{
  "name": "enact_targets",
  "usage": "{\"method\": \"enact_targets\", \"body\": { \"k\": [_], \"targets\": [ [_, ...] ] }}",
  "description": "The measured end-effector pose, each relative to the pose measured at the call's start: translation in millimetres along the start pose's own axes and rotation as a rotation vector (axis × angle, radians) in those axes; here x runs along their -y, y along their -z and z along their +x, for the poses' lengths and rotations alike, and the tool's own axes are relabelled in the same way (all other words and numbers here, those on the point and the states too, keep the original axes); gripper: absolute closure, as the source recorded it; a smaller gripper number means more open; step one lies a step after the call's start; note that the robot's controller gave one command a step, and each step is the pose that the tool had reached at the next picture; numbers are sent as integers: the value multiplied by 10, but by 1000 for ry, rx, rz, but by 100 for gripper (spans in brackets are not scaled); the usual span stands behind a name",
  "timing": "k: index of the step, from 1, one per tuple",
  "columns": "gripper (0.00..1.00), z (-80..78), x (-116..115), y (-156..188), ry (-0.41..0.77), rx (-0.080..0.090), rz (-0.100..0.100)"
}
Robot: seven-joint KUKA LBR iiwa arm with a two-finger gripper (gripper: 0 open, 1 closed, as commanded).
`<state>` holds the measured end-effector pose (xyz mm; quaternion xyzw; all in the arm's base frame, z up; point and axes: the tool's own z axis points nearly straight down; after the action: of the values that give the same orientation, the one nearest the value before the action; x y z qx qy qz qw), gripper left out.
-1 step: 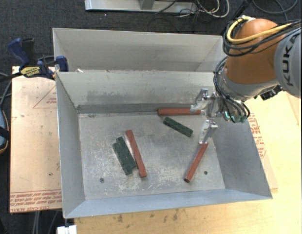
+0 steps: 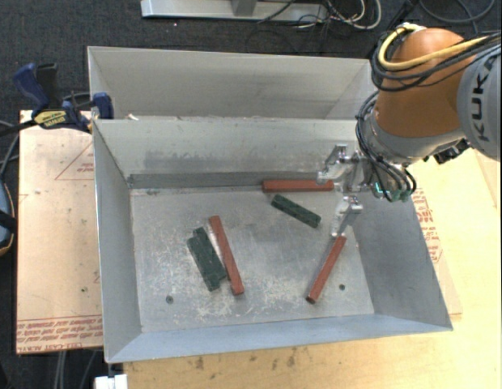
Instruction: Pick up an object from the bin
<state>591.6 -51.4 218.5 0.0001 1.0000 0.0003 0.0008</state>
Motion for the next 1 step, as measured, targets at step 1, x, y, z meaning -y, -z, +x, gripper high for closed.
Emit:
{"method": "enact_targets", "body": {
  "k": [1],
  "targets": [
    [0, -94, 17, -400, 45, 10, 1]
  ]
}}
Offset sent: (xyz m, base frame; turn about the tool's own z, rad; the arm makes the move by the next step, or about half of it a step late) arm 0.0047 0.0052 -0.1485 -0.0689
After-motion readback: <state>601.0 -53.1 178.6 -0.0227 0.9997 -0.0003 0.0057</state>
